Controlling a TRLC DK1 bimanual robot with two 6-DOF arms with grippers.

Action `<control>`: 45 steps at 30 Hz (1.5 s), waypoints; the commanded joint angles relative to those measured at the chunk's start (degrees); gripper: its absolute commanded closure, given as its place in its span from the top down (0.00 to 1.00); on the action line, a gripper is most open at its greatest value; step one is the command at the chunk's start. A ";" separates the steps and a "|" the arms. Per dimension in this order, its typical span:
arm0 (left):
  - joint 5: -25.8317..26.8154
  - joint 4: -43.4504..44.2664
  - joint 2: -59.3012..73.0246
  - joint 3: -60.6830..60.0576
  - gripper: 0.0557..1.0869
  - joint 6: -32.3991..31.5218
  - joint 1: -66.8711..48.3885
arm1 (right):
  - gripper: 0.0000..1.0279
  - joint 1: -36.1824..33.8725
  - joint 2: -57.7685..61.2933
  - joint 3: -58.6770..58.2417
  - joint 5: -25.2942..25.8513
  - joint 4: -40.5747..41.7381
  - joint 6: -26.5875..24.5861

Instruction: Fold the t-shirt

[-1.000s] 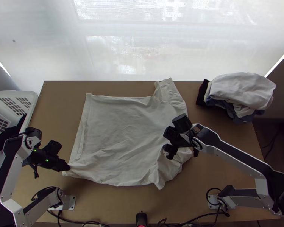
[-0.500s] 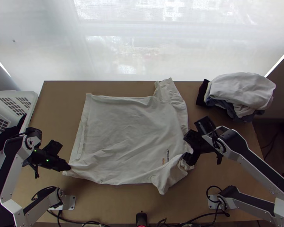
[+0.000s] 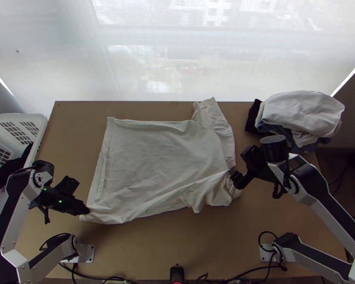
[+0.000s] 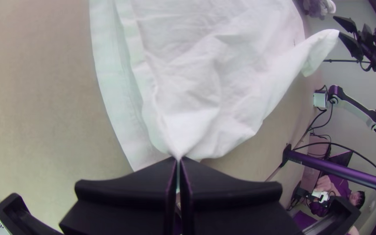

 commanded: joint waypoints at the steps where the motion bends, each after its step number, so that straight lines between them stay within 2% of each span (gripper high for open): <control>1: 0.50 1.43 0.28 -0.90 0.03 -1.56 -1.90 | 0.95 6.48 4.14 2.36 -4.36 -2.31 4.62; 4: 0.58 1.69 0.46 -0.28 0.03 -2.26 -2.86 | 0.95 11.84 6.96 1.22 -6.65 -6.61 5.85; 7: 0.50 1.60 0.46 -0.02 0.03 -2.26 -2.77 | 0.95 13.95 12.05 0.86 -16.49 -16.02 7.61; 9: 0.50 1.52 0.37 -0.11 0.03 -2.26 -2.77 | 0.95 16.24 13.64 0.34 -18.16 -19.97 7.25; 15: 0.50 1.52 0.02 -0.90 0.03 -2.08 -2.60 | 0.95 17.20 12.76 -1.77 -17.81 -19.88 6.99; 20: 0.58 1.60 -0.25 -1.16 0.03 -2.08 -2.51 | 0.95 14.92 12.41 -5.82 -17.02 -20.76 6.29; 24: 0.50 1.43 -0.51 -0.90 0.03 -1.82 -1.72 | 0.95 10.61 11.26 -4.67 -16.58 -24.10 5.23; 29: 0.50 1.52 -0.51 -1.42 0.03 -1.38 -1.63 | 0.95 8.94 11.88 -5.55 -15.35 -24.72 3.30; 45: 0.67 1.52 -0.16 -0.19 0.03 -1.47 -1.46 | 0.93 7.89 22.86 -6.61 -10.78 -10.22 4.62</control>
